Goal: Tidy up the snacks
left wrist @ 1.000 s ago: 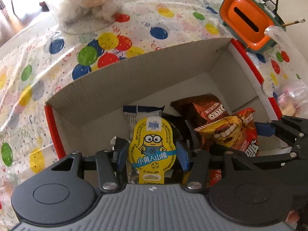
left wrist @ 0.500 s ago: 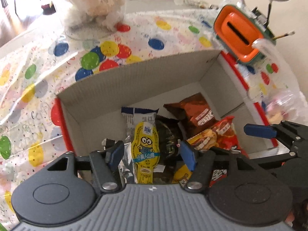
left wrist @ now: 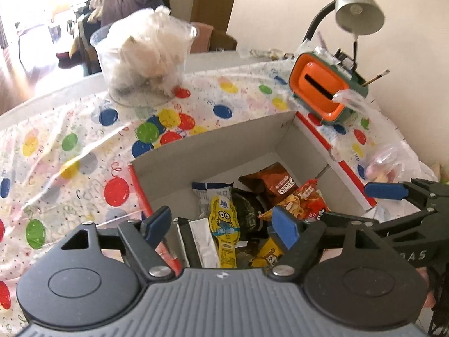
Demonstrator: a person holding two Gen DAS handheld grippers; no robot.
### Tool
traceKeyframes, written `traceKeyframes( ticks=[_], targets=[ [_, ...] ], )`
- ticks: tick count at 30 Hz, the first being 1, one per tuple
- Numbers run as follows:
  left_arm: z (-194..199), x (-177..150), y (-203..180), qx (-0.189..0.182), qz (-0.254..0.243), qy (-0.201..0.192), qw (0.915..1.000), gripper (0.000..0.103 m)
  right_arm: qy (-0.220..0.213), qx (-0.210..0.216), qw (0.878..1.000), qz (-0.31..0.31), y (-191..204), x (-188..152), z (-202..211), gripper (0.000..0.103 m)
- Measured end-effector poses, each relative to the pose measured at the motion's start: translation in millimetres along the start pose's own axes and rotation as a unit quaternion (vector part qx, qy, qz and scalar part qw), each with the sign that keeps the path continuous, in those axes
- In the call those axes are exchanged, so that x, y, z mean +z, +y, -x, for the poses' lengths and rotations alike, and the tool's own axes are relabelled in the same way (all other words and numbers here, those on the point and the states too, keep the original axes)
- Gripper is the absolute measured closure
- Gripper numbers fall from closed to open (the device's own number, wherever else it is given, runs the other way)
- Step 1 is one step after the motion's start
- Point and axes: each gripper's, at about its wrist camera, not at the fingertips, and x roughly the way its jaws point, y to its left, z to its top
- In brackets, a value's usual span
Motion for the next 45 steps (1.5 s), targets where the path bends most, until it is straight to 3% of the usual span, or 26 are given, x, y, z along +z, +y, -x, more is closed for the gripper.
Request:
traceKeyframes(
  ticks=[6, 15, 20, 31, 40, 45],
  targets=[
    [28.3, -12.2, 5.0, 0.014, -0.022, -0.039, 0.9989, 0.024, -0.066, -0.028, 0.997, 0.009, 13.3, -8.8, 26.9, 0.0],
    [61.9, -30.9, 3.5, -0.004, -0.037, -0.066, 0.9971, 0.018, -0.112, -0.031, 0.993, -0.004, 26.1, -22.3, 58.0, 0.0],
    [77.2, -39.8, -0.2, -0.014, -0.036, -0.081, 0.996, 0.003, -0.132, -0.032, 0.991, -0.005, 32.9, -30.9, 73.6, 0.0],
    [94.3, -56.2, -11.3, 0.001, -0.04, -0.106, 0.9935, 0.0, -0.146, -0.008, 0.989, -0.01, 37.1, -45.9, 88.7, 0.0],
    [99.6, -63.7, -14.9, 0.012, -0.027, -0.109, 0.9936, 0.0, -0.17, -0.05, 0.984, 0.011, 46.1, -57.5, 98.3, 0.0],
    [101.6, -67.1, -18.3, 0.019, -0.03, -0.113, 0.993, 0.0, -0.158, -0.032, 0.987, 0.014, 43.1, -59.2, 96.5, 0.0]
  ],
)
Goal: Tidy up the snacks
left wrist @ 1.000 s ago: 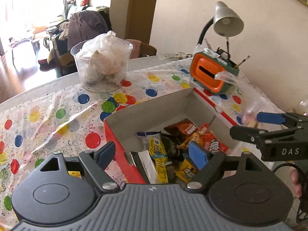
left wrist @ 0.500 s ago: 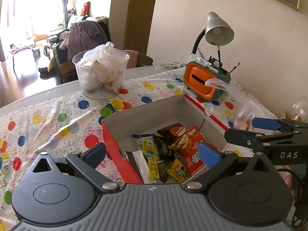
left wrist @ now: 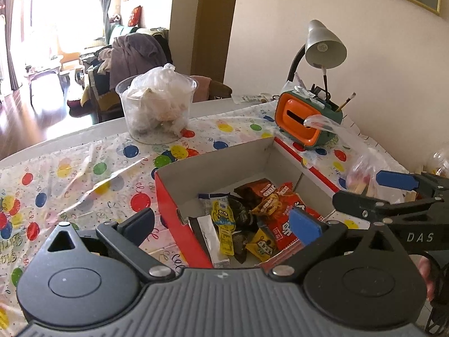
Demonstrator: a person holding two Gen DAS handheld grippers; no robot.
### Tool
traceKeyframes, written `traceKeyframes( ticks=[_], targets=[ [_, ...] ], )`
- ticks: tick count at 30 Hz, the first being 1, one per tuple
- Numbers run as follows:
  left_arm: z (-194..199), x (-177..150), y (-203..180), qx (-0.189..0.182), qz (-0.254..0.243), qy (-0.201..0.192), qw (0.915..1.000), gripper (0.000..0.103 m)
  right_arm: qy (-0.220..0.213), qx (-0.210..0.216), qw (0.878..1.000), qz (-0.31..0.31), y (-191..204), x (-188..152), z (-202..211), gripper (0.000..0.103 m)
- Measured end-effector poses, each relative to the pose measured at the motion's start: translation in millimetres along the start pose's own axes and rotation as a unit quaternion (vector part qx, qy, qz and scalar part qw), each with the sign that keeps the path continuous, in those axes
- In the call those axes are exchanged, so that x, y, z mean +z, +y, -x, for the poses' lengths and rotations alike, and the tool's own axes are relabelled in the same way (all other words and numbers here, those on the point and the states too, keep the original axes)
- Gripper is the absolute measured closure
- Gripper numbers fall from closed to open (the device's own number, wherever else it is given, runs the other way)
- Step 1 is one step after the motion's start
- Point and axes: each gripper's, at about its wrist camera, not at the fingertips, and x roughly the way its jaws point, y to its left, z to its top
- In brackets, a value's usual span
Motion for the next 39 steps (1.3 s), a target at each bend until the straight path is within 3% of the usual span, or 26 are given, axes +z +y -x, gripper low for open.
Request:
traceKeyframes(
  ticks=[12, 39],
  targets=[
    [0.3, -3.4, -3.2, 0.001, 0.008, 0.004, 1.0, 0.0, 0.008, 0.026, 1.0, -0.008, -3.8, -5.8, 2.6, 0.0],
    [6.8, -6.0, -6.6, -0.003, -0.002, 0.002, 1.0, 0.0, -0.001, 0.01, 1.0, -0.022, -6.1, -7.2, 7.8, 0.0]
  ],
)
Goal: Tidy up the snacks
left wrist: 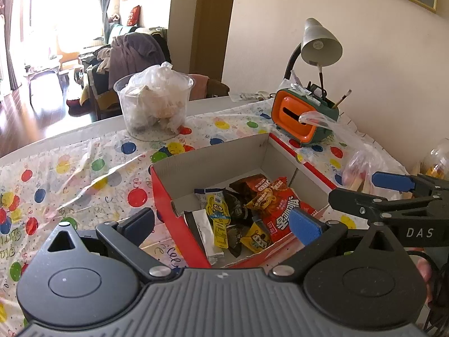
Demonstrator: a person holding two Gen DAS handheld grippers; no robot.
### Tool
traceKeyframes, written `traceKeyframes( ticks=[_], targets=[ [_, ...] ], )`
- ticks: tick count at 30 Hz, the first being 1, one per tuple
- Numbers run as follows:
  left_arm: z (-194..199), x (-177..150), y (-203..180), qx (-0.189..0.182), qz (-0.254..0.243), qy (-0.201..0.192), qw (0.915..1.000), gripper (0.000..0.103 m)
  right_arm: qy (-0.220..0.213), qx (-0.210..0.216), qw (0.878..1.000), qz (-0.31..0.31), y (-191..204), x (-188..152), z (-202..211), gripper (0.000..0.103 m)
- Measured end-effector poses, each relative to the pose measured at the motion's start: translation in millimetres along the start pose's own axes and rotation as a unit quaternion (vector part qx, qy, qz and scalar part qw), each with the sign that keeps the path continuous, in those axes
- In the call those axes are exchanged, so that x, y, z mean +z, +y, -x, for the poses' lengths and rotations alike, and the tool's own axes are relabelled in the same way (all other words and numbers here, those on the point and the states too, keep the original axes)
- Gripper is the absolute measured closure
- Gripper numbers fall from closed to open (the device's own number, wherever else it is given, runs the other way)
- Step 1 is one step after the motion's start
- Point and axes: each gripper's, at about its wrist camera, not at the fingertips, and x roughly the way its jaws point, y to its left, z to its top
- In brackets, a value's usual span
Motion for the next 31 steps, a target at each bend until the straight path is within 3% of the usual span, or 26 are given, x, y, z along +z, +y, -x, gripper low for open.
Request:
traceKeyframes(
  ticks=[31],
  targets=[
    [11.5, -11.9, 0.1, -0.023, -0.005, 0.008, 0.9997, 0.0, 0.006, -0.023, 1.0, -0.017, 8.6, -12.5, 17.3, 0.0]
  ],
)
